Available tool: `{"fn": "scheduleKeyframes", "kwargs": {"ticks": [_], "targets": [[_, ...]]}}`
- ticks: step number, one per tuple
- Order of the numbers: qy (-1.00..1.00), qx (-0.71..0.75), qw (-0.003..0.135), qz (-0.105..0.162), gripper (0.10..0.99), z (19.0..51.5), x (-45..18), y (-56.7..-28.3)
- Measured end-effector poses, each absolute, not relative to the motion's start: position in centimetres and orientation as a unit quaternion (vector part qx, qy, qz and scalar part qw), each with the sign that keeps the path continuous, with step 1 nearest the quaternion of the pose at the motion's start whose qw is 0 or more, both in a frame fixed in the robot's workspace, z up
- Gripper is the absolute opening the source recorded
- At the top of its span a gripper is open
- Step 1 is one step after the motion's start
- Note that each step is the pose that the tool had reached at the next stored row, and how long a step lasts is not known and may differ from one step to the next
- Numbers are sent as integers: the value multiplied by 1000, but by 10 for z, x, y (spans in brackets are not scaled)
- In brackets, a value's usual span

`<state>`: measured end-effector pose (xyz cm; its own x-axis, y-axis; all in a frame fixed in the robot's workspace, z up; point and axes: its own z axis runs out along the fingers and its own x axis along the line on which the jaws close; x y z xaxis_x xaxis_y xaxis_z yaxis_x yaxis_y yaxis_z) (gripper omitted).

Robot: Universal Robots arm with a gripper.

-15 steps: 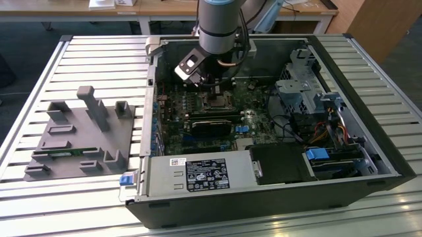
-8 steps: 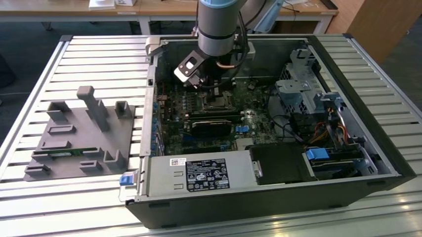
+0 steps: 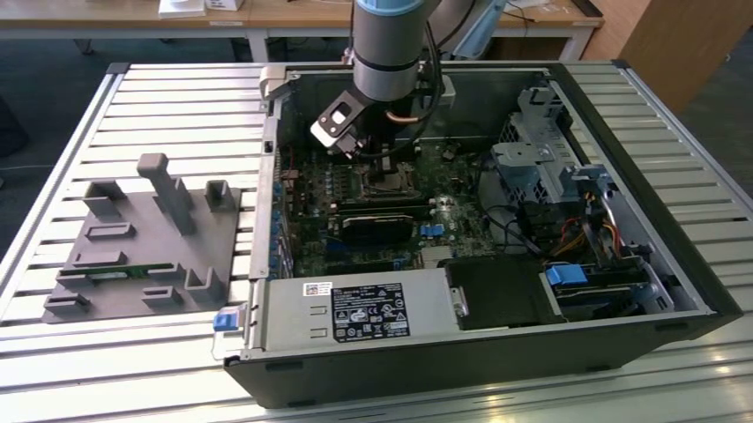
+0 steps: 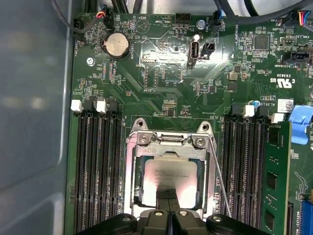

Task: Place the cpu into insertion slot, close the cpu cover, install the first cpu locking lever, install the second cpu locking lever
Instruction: 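Close the cpu cover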

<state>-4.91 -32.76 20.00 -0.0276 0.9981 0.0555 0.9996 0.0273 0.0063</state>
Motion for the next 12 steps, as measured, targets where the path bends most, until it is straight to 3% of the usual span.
{"fn": "scheduleKeyframes", "kwargs": {"ticks": [12], "targets": [[-716, -697, 18, -21, 106, 208, -44, -328]]}}
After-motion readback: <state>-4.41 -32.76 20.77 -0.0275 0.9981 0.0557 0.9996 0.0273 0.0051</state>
